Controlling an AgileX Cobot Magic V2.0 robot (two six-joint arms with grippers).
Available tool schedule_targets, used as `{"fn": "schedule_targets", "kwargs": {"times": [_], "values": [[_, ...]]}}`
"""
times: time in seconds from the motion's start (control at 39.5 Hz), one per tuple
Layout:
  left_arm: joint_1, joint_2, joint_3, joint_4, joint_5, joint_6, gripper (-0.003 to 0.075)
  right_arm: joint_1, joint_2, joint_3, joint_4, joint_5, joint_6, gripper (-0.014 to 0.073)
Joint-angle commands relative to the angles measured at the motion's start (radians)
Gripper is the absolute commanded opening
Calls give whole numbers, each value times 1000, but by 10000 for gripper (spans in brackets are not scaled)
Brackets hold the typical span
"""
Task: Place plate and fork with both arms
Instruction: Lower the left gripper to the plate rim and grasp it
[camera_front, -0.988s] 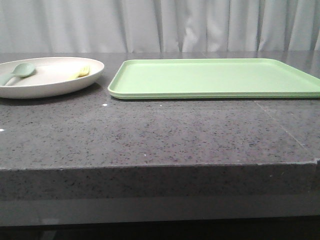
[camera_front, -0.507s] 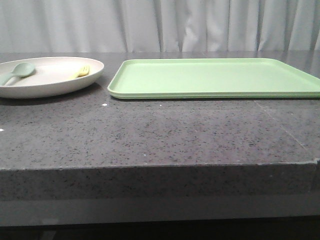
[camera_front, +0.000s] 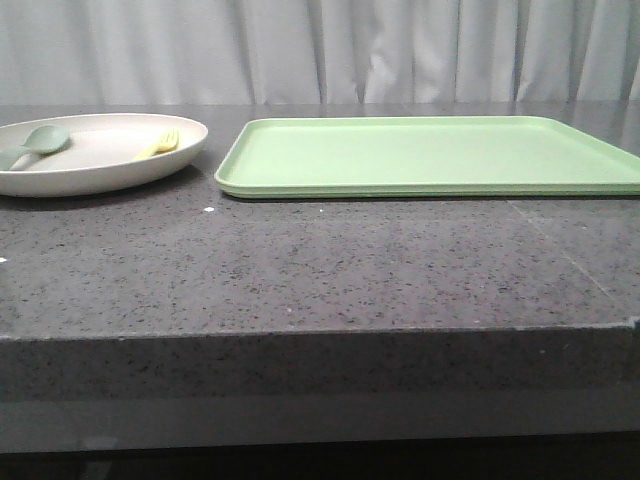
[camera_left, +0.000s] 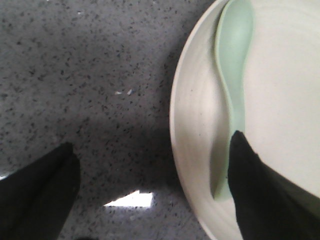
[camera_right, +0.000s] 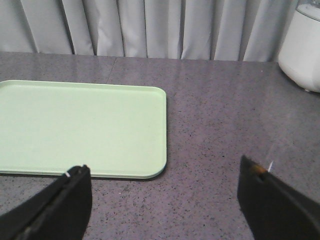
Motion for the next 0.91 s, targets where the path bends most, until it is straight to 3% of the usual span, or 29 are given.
{"fn": "schedule_targets", "kwargs": {"times": [0.0,0.13,0.56,0.89], "values": [[3,-5,-52,-71,-27,17,587,-5,14,-36,-12,-75,-4,615],[3,30,-62,-103,-46,31,559,-5,14,-36,-12,-75,-4,615],[3,75,-63,-151,-67,60,250,-5,14,-36,-12,-75,-4,615],[3,75,-63,-174,-91,65,71,-5,14,-36,-12,-75,-4,615]]}}
